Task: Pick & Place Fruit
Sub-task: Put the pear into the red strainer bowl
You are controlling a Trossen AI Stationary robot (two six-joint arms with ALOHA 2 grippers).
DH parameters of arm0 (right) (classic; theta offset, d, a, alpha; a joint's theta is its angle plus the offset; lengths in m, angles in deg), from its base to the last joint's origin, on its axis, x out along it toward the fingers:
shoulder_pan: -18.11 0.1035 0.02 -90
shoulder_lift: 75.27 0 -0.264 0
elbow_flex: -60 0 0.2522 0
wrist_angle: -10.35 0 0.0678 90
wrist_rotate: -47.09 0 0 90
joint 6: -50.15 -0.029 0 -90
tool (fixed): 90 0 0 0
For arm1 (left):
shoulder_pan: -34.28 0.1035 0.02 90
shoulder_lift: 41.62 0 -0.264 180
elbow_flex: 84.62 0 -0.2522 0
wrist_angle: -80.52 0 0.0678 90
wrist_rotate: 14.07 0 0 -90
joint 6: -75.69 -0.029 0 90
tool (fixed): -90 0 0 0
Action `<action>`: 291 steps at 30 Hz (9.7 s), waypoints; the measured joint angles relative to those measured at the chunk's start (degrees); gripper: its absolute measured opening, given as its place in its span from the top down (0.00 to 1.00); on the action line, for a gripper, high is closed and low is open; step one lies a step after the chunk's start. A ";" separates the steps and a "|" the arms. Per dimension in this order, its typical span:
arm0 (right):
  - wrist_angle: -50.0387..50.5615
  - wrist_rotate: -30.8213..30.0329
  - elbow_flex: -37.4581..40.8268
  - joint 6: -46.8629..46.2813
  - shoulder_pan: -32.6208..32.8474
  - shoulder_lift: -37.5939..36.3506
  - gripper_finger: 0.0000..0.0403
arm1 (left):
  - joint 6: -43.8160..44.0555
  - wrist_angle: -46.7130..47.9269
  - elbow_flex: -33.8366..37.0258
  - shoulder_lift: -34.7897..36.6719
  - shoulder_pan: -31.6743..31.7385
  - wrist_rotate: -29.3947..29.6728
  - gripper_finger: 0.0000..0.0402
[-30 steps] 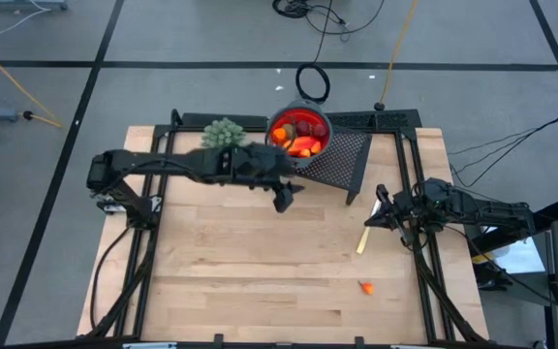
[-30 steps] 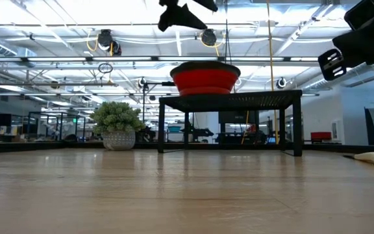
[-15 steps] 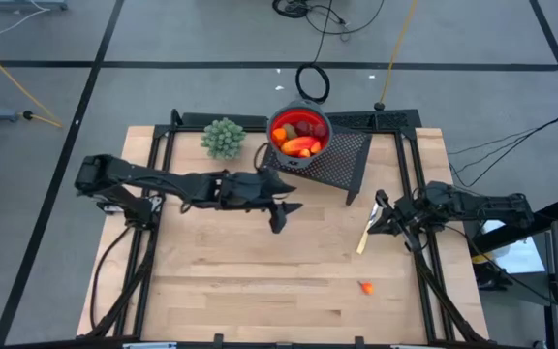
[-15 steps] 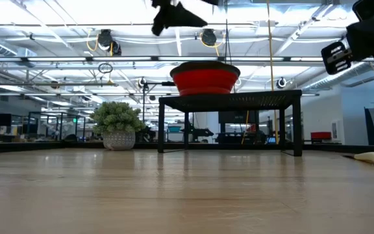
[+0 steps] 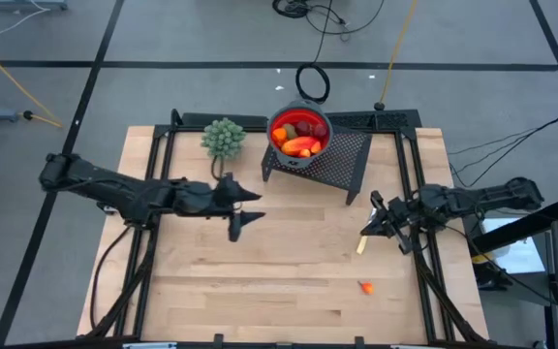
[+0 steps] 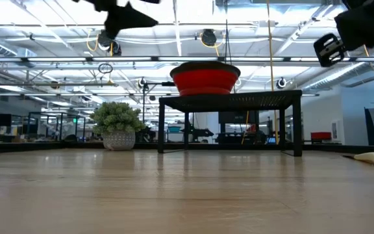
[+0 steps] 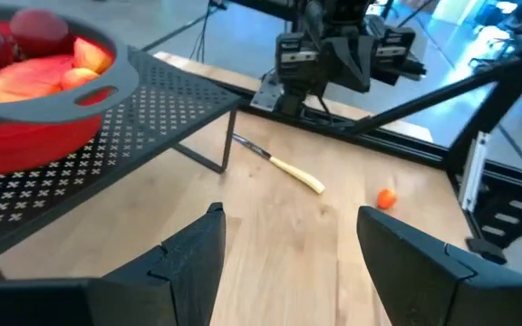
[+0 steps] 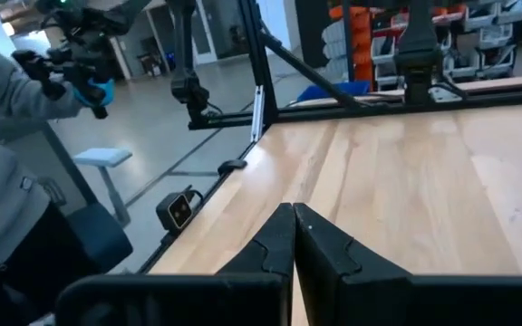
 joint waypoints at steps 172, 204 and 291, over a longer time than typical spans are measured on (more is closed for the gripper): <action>31.62 -6.13 -29.75 -42.74 31.38 67.99 0.50 | -7.84 11.10 31.01 55.76 -2.65 -4.97 0.38; 29.40 -3.94 -29.66 -40.12 30.88 64.63 0.68 | -6.64 11.10 31.01 55.78 -2.65 -3.00 0.38; -18.57 -36.23 -29.78 -6.54 -11.57 43.33 0.69 | -5.15 14.66 31.01 55.69 -2.63 -3.50 0.38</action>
